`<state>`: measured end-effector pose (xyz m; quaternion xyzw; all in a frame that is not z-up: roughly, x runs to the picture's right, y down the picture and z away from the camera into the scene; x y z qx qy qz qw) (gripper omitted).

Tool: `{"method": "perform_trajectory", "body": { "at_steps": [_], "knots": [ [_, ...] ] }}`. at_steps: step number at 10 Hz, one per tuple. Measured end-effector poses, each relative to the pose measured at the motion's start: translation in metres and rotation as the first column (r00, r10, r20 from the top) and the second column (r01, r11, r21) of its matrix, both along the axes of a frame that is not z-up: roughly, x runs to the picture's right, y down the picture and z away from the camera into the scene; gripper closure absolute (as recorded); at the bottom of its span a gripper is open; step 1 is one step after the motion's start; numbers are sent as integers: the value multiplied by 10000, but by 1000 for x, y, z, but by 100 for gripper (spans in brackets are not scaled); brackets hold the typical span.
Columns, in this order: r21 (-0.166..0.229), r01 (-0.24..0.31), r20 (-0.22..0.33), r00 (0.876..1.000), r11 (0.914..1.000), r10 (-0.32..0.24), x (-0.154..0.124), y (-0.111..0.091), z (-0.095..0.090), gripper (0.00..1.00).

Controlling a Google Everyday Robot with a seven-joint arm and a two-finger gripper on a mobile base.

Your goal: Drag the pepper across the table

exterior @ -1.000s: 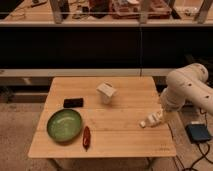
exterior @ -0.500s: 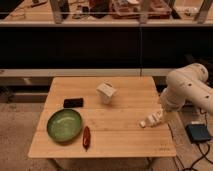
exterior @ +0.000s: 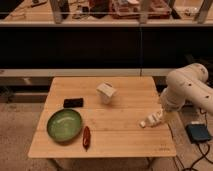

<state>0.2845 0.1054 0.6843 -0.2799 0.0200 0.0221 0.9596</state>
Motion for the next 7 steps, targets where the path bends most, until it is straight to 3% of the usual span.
{"method": "perform_trajectory", "body": {
  "at_steps": [3,7],
  "knots": [
    [-2,-14,-15,10000,10000,14,-9,1,0,57],
    [-66,174,-10,9998,9998,-174,1,1,0,59]
  ]
}}
